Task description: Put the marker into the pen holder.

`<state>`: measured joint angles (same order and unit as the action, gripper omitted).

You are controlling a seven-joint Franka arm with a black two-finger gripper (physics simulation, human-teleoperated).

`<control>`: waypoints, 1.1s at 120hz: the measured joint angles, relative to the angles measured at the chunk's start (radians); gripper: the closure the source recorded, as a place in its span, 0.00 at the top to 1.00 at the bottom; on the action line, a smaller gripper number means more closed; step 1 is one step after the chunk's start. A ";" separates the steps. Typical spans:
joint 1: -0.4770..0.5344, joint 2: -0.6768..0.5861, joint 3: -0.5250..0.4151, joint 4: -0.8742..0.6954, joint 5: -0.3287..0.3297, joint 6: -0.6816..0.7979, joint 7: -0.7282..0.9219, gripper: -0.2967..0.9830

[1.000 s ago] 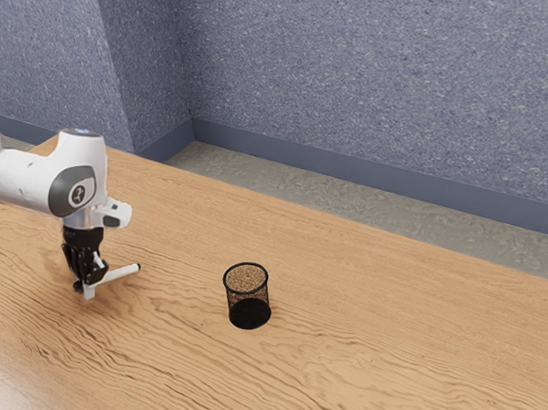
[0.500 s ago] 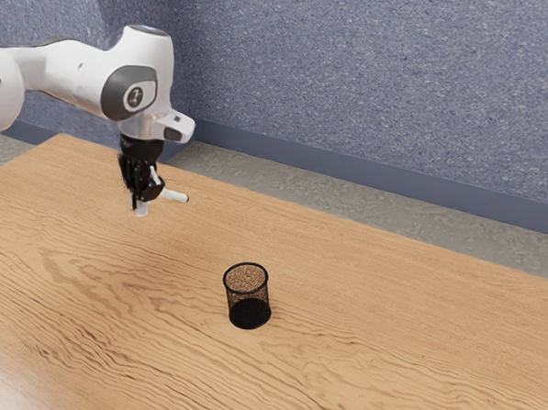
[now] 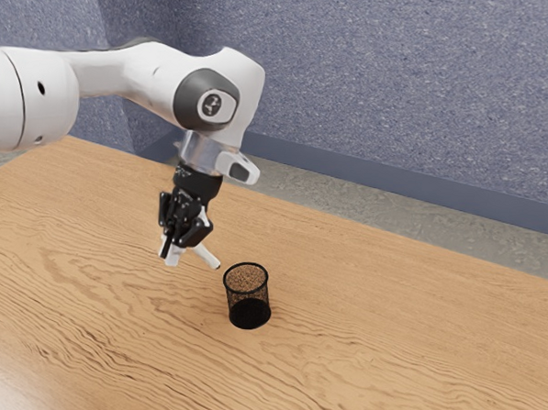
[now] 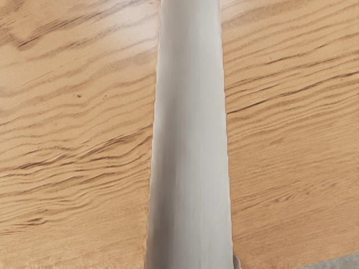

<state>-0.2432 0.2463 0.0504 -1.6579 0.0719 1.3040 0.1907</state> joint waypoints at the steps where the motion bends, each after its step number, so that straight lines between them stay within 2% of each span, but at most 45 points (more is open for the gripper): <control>1: -0.002 0.001 0.000 0.000 -0.001 -0.003 -0.002 0.21; 50: -0.009 0.096 -0.007 0.104 -0.006 -0.052 -0.086 0.21; 132: -0.016 0.257 -0.020 0.189 -0.001 0.035 -0.142 0.21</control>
<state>-0.2590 0.5036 0.0305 -1.4685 0.0707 1.3392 0.0490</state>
